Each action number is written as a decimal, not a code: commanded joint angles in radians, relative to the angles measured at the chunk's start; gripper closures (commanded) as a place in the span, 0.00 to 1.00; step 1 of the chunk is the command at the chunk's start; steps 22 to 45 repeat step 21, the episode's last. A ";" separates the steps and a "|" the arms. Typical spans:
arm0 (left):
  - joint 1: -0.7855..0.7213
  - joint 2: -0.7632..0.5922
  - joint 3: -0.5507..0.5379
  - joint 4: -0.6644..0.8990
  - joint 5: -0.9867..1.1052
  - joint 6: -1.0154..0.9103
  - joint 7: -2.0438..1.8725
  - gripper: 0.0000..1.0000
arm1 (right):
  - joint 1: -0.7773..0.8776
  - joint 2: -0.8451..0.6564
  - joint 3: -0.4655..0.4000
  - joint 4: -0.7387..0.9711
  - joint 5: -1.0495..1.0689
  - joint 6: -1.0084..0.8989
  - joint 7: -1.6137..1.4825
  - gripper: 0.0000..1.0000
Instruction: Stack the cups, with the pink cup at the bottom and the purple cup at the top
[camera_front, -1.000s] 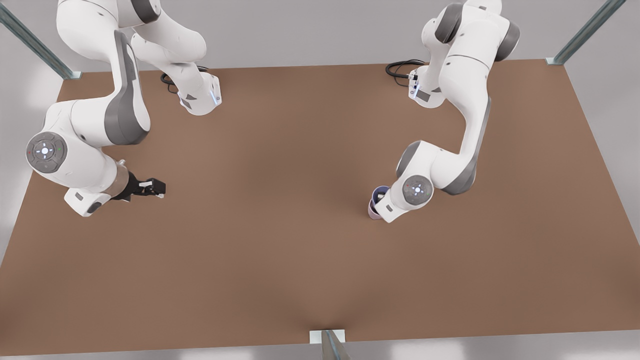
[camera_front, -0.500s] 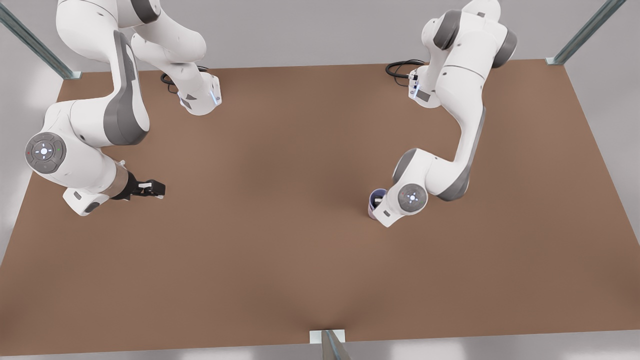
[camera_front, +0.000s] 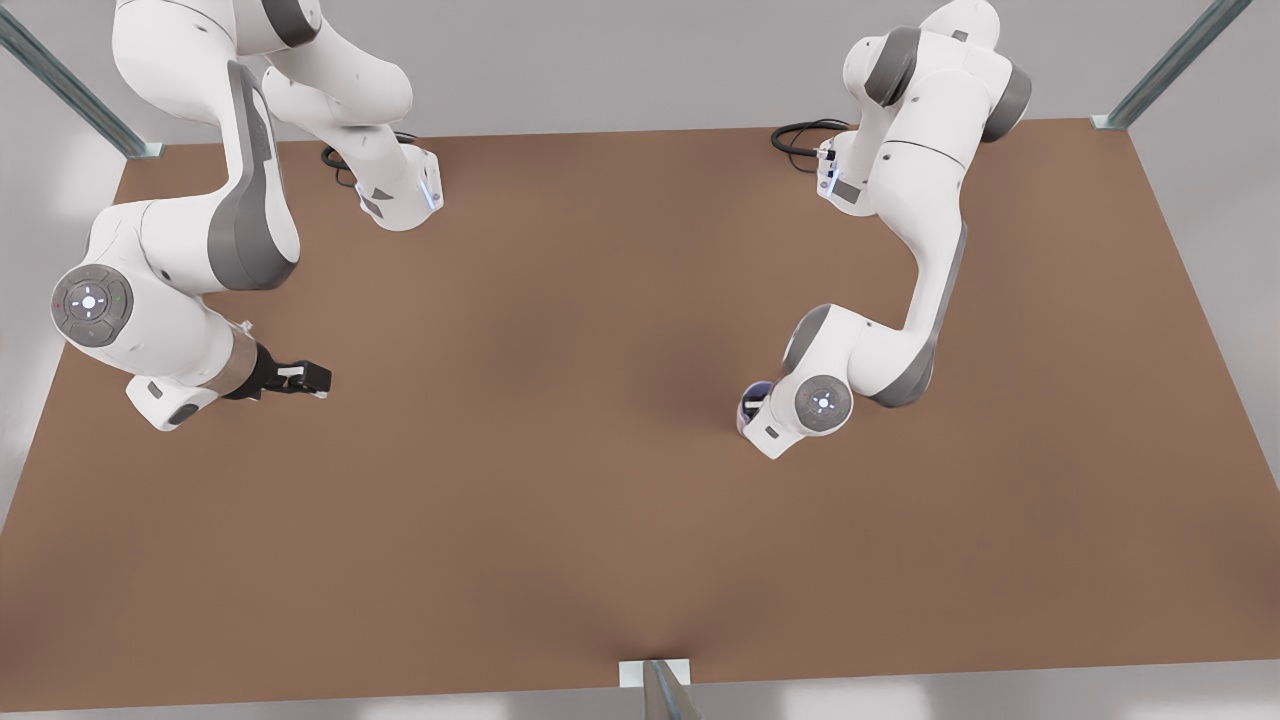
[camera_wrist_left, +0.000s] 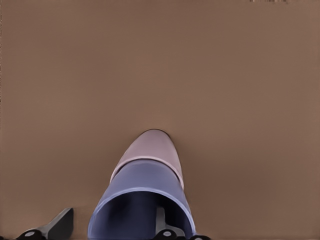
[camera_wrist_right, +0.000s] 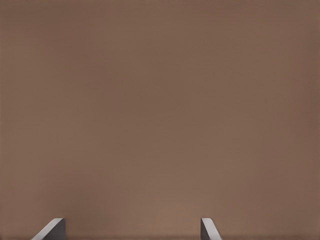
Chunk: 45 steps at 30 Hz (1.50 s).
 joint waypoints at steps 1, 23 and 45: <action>0.002 -0.003 0.000 0.003 0.023 -0.008 -0.026 0.01 | 0.000 -0.001 0.000 0.000 0.001 0.000 0.020 0.00; 0.146 -0.368 0.171 0.105 0.030 -0.353 0.464 0.00 | 0.003 -0.001 -0.001 0.004 0.011 0.000 0.024 0.00; 0.146 -0.368 0.171 0.105 0.030 -0.353 0.464 0.00 | 0.003 -0.001 -0.001 0.004 0.011 0.000 0.024 0.00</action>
